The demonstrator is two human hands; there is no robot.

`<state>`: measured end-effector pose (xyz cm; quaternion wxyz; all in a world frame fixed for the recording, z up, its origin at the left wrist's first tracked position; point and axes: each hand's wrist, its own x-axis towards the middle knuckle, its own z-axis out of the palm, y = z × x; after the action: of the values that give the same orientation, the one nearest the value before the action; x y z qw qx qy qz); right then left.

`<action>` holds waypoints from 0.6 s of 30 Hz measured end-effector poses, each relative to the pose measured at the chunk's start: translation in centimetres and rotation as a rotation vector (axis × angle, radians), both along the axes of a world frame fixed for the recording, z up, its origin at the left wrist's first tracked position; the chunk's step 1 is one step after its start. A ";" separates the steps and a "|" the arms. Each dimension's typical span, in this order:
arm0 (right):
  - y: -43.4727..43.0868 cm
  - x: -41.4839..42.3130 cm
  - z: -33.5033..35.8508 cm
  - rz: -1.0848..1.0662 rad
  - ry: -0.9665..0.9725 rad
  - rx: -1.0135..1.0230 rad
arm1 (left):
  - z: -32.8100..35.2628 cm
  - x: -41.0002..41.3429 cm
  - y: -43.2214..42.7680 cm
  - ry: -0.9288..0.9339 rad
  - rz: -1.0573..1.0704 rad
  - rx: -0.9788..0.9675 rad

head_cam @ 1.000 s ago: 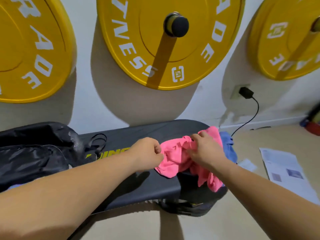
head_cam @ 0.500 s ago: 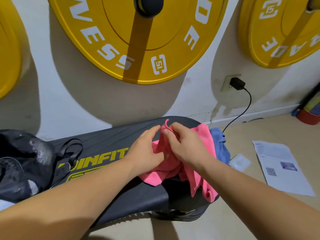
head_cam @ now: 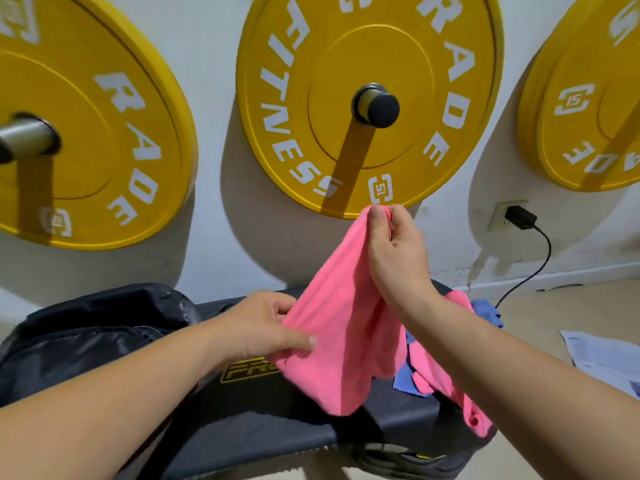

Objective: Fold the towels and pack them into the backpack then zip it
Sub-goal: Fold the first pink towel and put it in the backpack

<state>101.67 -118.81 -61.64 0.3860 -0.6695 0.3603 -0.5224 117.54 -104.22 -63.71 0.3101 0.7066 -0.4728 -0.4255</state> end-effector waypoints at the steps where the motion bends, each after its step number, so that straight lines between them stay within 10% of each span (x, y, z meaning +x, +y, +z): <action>1: 0.4 0.3 0.8 -0.008 -0.012 -0.005 | 1.3 0.9 1.5 -0.015 -0.006 0.001; 18: 15.4 2.0 6.5 0.385 0.261 0.434 | 8.0 0.6 13.5 -0.192 0.158 -0.456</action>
<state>103.66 -103.41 -55.15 0.5621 -0.6889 0.3766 -0.2601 118.17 -90.74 -55.70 0.4474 0.6904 -0.5270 -0.2133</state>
